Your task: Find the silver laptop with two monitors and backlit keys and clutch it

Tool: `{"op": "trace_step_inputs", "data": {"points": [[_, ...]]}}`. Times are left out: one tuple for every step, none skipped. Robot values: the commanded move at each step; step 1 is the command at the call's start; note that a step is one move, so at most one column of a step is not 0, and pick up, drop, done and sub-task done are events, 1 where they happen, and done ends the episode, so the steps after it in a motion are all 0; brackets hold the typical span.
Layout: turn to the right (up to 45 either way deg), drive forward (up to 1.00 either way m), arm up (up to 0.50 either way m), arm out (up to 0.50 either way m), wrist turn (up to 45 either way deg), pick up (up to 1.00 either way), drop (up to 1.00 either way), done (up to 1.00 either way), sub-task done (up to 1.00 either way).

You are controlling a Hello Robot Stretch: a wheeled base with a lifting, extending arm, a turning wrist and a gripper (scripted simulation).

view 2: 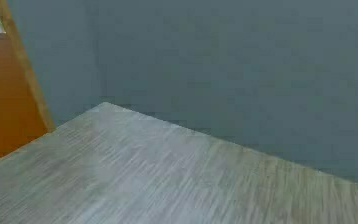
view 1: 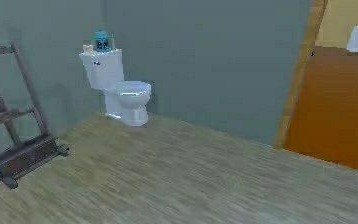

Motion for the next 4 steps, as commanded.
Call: {"op": "trace_step_inputs", "data": {"points": [[45.0, 0.0, 0.0, 0.0, 0.0, 0.0, 0.0, 0.0, 0.0], [0.0, 1.0, 0.0, 0.0, 0.0, 0.0, 0.0, 0.0, 0.0], [0.0, 1.0, 0.0, 0.0, 0.0, 0.0, 0.0, 0.0, 0.0], [6.0, 0.0, 0.0, 0.0, 0.0, 0.0, 0.0, 0.0, 0.0]]}}
